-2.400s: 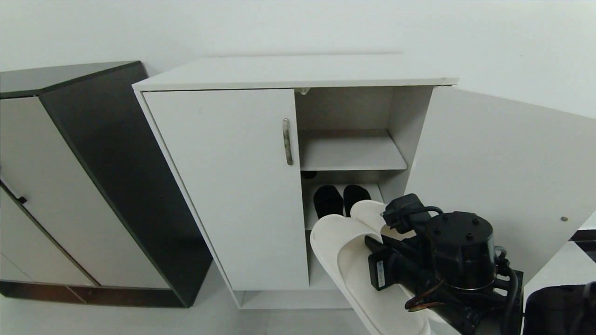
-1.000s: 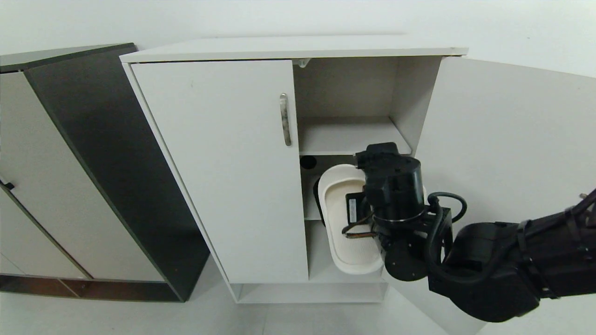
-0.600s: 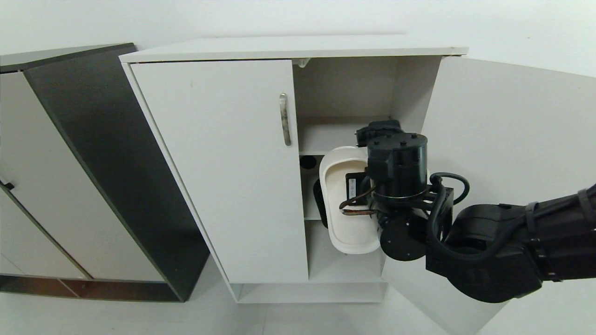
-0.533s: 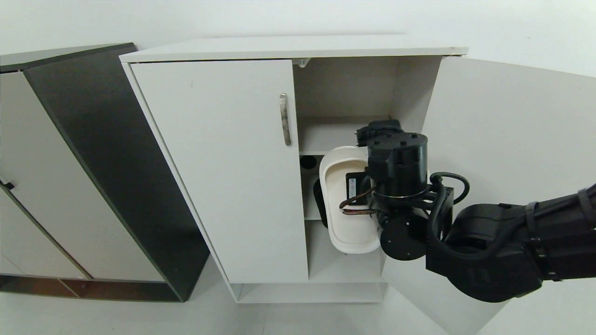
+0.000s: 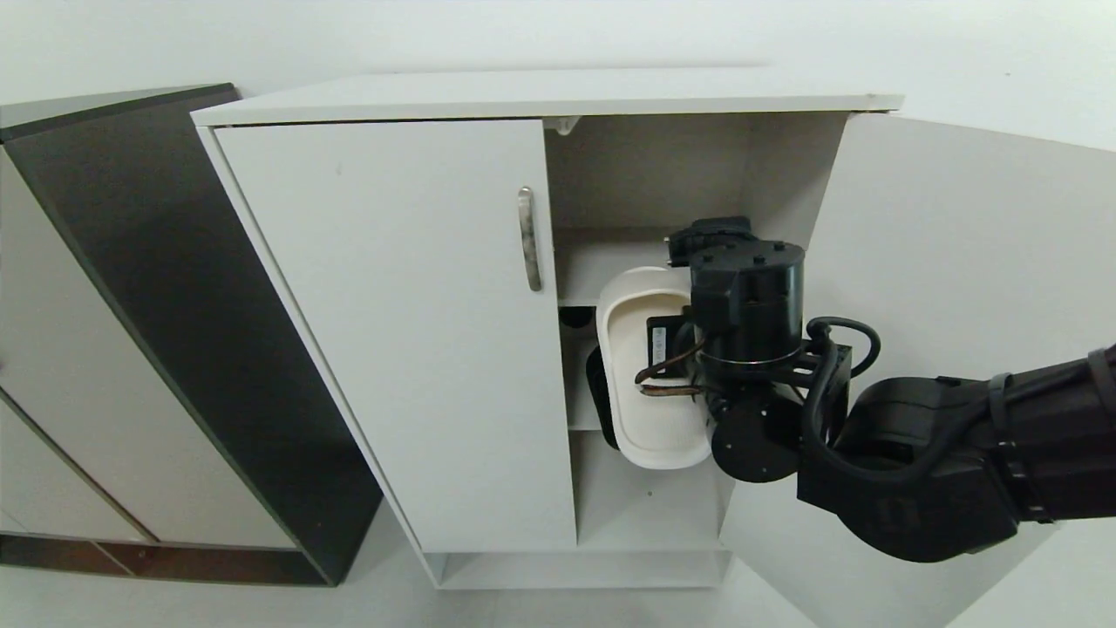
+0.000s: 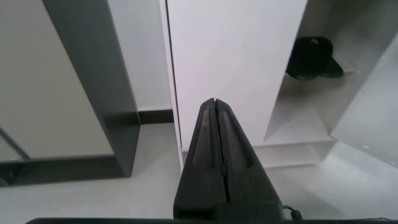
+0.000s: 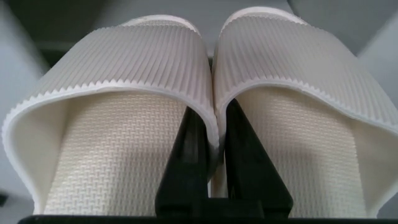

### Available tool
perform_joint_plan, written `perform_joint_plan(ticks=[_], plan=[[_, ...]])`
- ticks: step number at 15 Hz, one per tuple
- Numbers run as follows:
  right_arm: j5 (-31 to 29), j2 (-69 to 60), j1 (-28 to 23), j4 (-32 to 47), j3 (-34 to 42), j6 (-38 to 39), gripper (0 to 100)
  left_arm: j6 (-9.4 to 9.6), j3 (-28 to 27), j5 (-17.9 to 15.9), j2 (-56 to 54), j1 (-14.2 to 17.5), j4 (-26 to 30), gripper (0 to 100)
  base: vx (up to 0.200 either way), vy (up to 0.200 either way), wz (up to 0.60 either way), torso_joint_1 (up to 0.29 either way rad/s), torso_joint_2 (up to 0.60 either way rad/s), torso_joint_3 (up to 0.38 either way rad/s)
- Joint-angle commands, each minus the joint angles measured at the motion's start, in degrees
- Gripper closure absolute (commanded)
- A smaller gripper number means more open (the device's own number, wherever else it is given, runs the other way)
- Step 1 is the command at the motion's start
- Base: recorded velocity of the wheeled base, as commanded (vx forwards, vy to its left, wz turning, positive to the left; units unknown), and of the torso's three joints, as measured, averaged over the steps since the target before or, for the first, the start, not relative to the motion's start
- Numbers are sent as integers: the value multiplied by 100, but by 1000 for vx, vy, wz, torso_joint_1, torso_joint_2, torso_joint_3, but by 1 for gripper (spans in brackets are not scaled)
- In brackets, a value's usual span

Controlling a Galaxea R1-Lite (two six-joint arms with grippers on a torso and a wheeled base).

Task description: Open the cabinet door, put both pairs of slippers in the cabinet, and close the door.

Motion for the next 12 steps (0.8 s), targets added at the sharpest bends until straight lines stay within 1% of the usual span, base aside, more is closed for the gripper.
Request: perform_joint_plan(ticks=[1,10,11,12], plan=[[8,-6,0,-12,-23,-1,100,-1,0,-8,7,2,-1,100,200,0,0,2,2,-2],[87,108,-114,-29,-75,52,100,-1,0,-8,7,2,-1,100,200,0,0,3,3,4],[105,108,-114,-21,-67,43,100,-1,0,1,7,2,-1,100,0,0,0,0,0,0],[246,108,-114,-21,-40,52,100,8,0,1,7,2,-1,100,0,0,0,0,0,0]])
